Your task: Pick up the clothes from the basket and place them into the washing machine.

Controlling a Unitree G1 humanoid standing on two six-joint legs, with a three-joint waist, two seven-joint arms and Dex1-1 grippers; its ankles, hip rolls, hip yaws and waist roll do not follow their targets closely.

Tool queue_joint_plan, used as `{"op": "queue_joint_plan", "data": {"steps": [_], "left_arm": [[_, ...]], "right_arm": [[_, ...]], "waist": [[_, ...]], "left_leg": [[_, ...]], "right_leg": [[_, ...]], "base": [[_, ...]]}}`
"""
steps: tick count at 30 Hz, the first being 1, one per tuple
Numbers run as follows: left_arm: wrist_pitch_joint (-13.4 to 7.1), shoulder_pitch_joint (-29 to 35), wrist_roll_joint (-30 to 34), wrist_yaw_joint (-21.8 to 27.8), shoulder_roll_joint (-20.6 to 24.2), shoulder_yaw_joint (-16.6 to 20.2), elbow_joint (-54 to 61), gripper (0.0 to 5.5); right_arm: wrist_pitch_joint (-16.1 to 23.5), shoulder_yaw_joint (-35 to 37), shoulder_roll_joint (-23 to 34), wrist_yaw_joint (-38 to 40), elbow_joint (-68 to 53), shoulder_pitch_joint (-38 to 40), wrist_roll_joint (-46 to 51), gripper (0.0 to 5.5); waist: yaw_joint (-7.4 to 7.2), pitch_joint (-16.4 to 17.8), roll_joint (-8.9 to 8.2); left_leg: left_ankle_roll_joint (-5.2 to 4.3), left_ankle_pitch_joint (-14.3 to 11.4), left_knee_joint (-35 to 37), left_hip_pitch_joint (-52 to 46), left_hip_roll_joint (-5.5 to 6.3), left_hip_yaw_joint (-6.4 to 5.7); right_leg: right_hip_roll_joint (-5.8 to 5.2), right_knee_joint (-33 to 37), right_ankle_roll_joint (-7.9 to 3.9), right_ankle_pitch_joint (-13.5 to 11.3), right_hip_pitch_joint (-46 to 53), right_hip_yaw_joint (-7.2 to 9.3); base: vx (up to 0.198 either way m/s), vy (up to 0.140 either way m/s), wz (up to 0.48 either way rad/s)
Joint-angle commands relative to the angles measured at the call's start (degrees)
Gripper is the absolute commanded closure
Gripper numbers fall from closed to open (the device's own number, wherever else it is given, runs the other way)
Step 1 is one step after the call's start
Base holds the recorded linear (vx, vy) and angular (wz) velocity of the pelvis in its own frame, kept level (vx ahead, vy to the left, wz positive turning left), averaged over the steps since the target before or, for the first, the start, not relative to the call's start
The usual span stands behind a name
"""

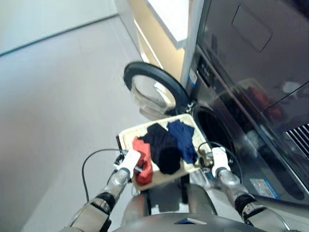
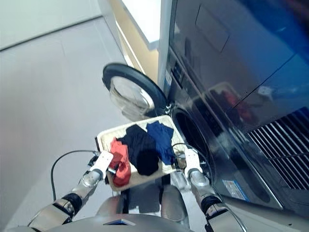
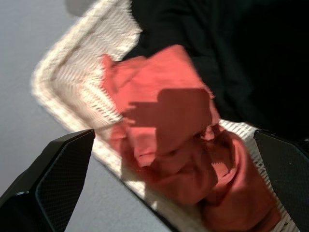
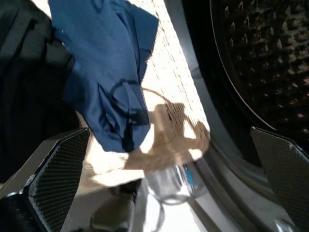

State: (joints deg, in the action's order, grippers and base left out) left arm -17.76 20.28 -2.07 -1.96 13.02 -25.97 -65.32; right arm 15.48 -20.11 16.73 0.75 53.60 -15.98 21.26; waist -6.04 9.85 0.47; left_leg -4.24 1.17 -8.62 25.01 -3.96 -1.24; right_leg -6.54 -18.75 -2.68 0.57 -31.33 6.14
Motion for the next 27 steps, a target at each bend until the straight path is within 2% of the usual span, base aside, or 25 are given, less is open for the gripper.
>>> {"op": "queue_joint_plan", "data": {"steps": [1, 5, 8, 10, 12, 14, 15, 19, 22, 23, 25, 27], "left_arm": [[-1.0, 3.0, 0.3, -1.9, 2.4, 0.8, 1.6, 0.00], [-0.3, 6.6, -2.8, -3.1, 2.8, 2.4, 0.1, 0.00], [0.0, 9.1, -6.6, -4.3, 3.4, 4.3, -0.2, 0.00], [0.3, 10.6, -8.6, -4.9, 4.1, 5.2, -0.8, 0.00], [0.5, 12.0, -10.6, -5.2, 5.1, 6.3, -1.1, 0.00], [0.8, 13.3, -12.3, -6.2, 6.3, 7.7, -1.8, 0.00], [0.8, 13.8, -12.7, -6.4, 6.7, 8.0, -1.6, 0.00], [1.0, 15.9, -16.9, -7.4, 8.3, 10.5, -2.5, 0.00], [1.5, 17.0, -21.0, -7.1, 8.2, 12.7, -4.0, 0.00], [1.5, 17.3, -22.0, -7.1, 8.2, 13.3, -4.3, 2.78], [1.4, 17.3, -22.9, -6.6, 7.8, 13.8, -4.3, 5.50], [1.0, 17.0, -22.4, -6.5, 7.3, 13.8, -4.3, 5.50]], "right_arm": [[3.5, -1.6, 0.8, 0.9, -6.0, -2.4, 2.8, 0.00], [4.3, -1.9, 1.2, 1.9, -8.8, -6.5, 4.0, 0.00], [5.2, -1.4, 1.5, 2.6, -11.5, -8.8, 5.7, 0.00], [5.7, -1.4, 1.6, 2.9, -13.2, -10.1, 6.7, 0.00], [6.3, -1.5, 1.7, 2.9, -15.4, -10.8, 7.4, 0.00], [6.9, -1.3, 1.8, 2.9, -17.1, -11.3, 8.0, 0.00], [7.0, -1.2, 2.0, 3.0, -17.9, -11.2, 7.9, 0.00], [7.7, -1.4, 1.5, 3.3, -18.7, -11.7, 8.4, 0.00], [7.6, -1.5, 0.7, 3.7, -17.8, -12.3, 8.4, 0.00], [7.7, -1.6, 0.5, 3.7, -17.5, -12.3, 8.5, 0.00], [7.7, -1.5, 0.2, 3.5, -17.0, -12.2, 8.7, 0.00], [7.7, -1.4, 0.3, 3.0, -16.9, -11.5, 8.7, 0.00]], "waist": [[-0.98, 0.3, -1.37], [-1.74, 1.5, -1.08], [-2.30, 2.1, -1.08], [-2.72, 2.4, -1.22], [-3.39, 2.7, -1.40], [-3.84, 3.0, -1.42], [-3.53, 3.2, -1.11], [-4.02, 3.7, -1.28], [-4.35, 3.5, -1.28], [-4.45, 3.5, -1.31], [-4.50, 3.1, -1.38], [-4.55, 2.6, -1.46]], "left_leg": [[1.50, 0.7, -3.2, 4.2, 0.11, 2.77], [1.87, 0.0, -6.5, 10.3, 0.37, 2.63], [2.23, -1.3, -10.4, 16.2, 0.31, 2.39], [2.40, -2.2, -13.6, 19.9, 0.53, 2.15], [2.58, -3.6, -17.4, 23.9, 0.28, 1.85], [2.95, -4.8, -20.7, 27.4, 0.32, 1.61], [2.66, -7.1, -22.5, 27.8, -0.30, 1.24], [3.27, -8.8, -26.7, 31.7, -0.18, 0.98], [3.50, -9.3, -27.2, 32.5, -0.27, 0.88], [3.45, -9.3, -27.3, 32.6, -0.24, 0.82], [3.36, -9.3, -26.3, 31.9, -0.28, 0.91], [3.20, -9.1, -25.6, 31.2, -0.14, 0.88]], "right_leg": [[-1.46, 8.0, -4.32, -7.9, -1.6, -0.82], [-1.38, 5.2, -4.11, -8.0, -8.1, -1.36], [-1.31, 3.3, -4.06, -8.3, -13.3, -1.96], [-1.05, 2.0, -3.98, -8.4, -16.3, -2.11], [-0.69, 0.0, -3.74, -8.1, -19.3, -2.36], [-0.18, -2.9, -3.63, -7.6, -22.8, -2.79], [0.30, -4.2, -3.78, -5.7, -23.0, -2.84], [0.62, -8.1, -3.52, -4.4, -27.0, -3.14], [0.79, -8.4, -3.47, -4.4, -27.9, -3.43], [0.73, -8.3, -3.48, -4.4, -27.8, -3.24], [0.75, -7.6, -3.44, -4.4, -27.5, -3.37], [0.71, -6.9, -3.38, -4.5, -26.9, -3.38]], "base": [[0.000, 0.000, 0.000], [-0.016, 0.007, -0.006], [-0.061, 0.039, -0.014], [0.000, 0.000, 0.000], [0.000, 0.000, 0.000], [0.029, 0.015, -0.062], [0.063, 0.023, -0.152], [0.019, 0.015, -0.084], [0.000, 0.000, 0.000], [0.000, 0.000, 0.000], [0.000, 0.000, 0.000], [0.000, 0.000, 0.000]]}}
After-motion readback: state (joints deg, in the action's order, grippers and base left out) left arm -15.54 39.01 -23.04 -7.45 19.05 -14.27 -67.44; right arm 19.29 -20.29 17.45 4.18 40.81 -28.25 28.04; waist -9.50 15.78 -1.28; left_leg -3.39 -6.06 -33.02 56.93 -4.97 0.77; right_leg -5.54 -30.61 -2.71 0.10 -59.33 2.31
